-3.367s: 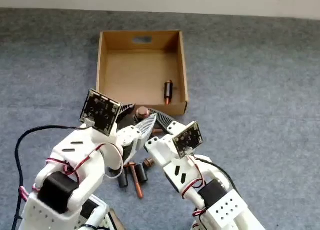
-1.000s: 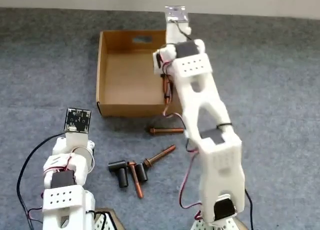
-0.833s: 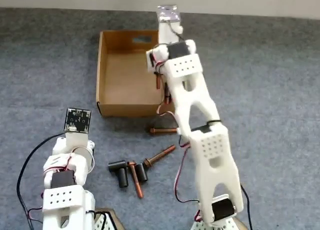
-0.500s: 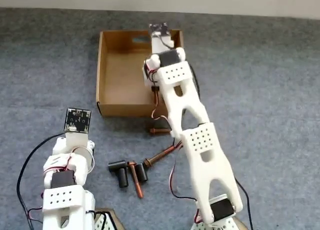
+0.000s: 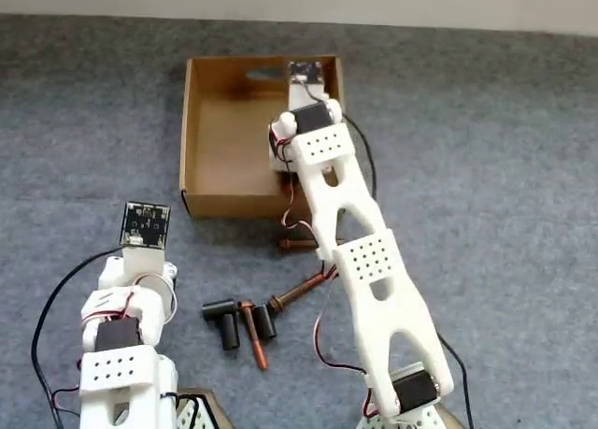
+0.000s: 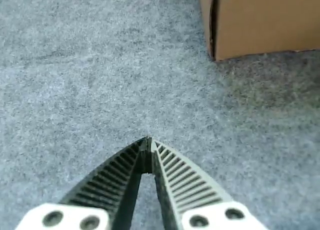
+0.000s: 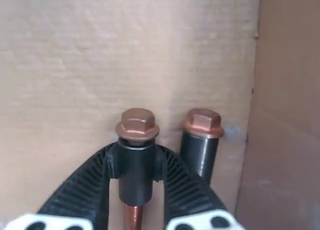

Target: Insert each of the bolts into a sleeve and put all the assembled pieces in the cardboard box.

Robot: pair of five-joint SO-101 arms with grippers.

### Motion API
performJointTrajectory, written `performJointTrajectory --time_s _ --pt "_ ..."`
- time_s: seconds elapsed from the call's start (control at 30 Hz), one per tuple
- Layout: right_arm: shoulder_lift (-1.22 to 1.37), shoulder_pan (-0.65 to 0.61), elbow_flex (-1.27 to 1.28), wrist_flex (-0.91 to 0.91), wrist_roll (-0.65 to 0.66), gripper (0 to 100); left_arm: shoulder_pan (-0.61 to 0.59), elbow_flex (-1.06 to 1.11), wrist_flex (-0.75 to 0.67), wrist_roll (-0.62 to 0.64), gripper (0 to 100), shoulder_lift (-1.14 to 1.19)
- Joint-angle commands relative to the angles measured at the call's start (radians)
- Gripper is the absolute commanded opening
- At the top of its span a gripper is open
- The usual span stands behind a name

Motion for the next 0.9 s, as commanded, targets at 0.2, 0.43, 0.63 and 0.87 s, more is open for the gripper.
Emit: performJointTrajectory --time_s 0.2,0.43,0.63,0.87 --pt "-0.016 0.071 -0.048 0.005 -0.006 1.0 0.016 -0.004 -0.012 -0.009 1 -0.007" --pt "-0.027 0.054 -0.050 0.030 -0.006 14.5 0.016 -0.004 -0.012 -0.009 1 -0.007" --pt "-0.027 0.039 -0.174 0.047 -0.006 15.6 0.016 -0.002 -0.012 -0.009 1 -0.007" --pt "-0.137 0.044 -0.283 0.134 0.029 15.6 0.016 -0.002 -0.012 -0.009 1 -0.007"
